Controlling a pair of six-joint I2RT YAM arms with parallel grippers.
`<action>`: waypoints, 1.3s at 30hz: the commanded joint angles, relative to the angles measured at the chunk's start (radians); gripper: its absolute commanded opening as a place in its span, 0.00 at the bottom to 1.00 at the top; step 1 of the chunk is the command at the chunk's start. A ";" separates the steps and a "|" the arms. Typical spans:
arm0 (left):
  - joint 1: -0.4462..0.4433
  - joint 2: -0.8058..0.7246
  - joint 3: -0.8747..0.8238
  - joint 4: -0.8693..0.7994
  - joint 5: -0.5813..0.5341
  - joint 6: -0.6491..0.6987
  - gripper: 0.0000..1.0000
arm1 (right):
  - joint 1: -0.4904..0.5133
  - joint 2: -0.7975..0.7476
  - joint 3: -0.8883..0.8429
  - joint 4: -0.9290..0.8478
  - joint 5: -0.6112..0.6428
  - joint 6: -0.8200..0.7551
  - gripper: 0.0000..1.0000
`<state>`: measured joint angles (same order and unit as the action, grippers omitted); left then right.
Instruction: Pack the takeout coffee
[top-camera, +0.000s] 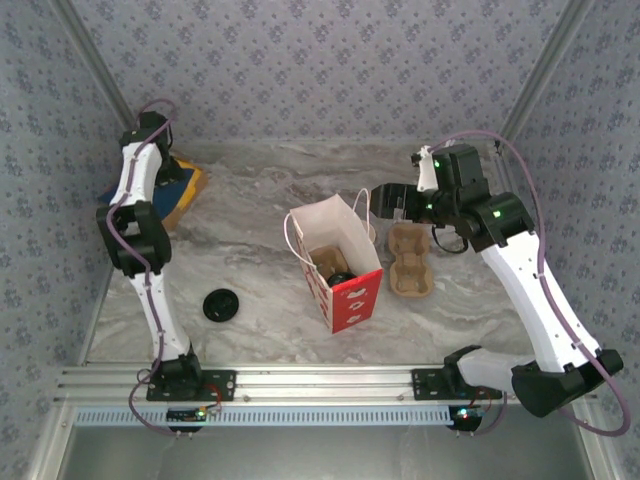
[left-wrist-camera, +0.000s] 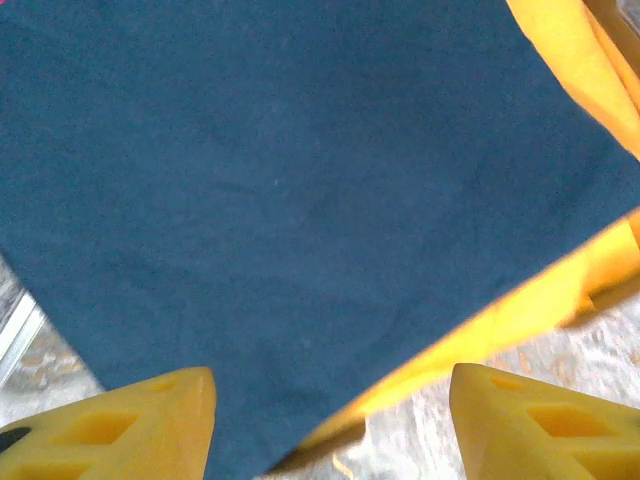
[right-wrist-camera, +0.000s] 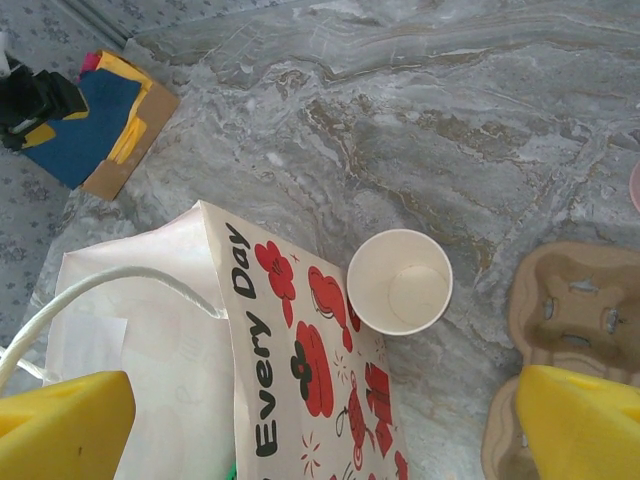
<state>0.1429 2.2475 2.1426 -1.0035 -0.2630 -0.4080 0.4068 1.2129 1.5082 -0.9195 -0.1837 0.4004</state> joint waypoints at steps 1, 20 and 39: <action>0.011 0.077 0.129 -0.047 -0.018 0.011 0.65 | 0.008 0.005 0.026 -0.048 0.029 0.018 1.00; 0.059 0.220 0.176 -0.060 0.037 0.014 0.45 | 0.008 0.026 0.061 -0.099 0.072 0.029 1.00; 0.059 0.034 0.158 -0.097 0.024 -0.004 0.00 | 0.005 0.021 0.034 -0.075 0.049 0.008 1.00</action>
<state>0.1989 2.3730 2.2837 -1.0504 -0.2249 -0.3950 0.4084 1.2438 1.5372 -0.9909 -0.1276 0.4217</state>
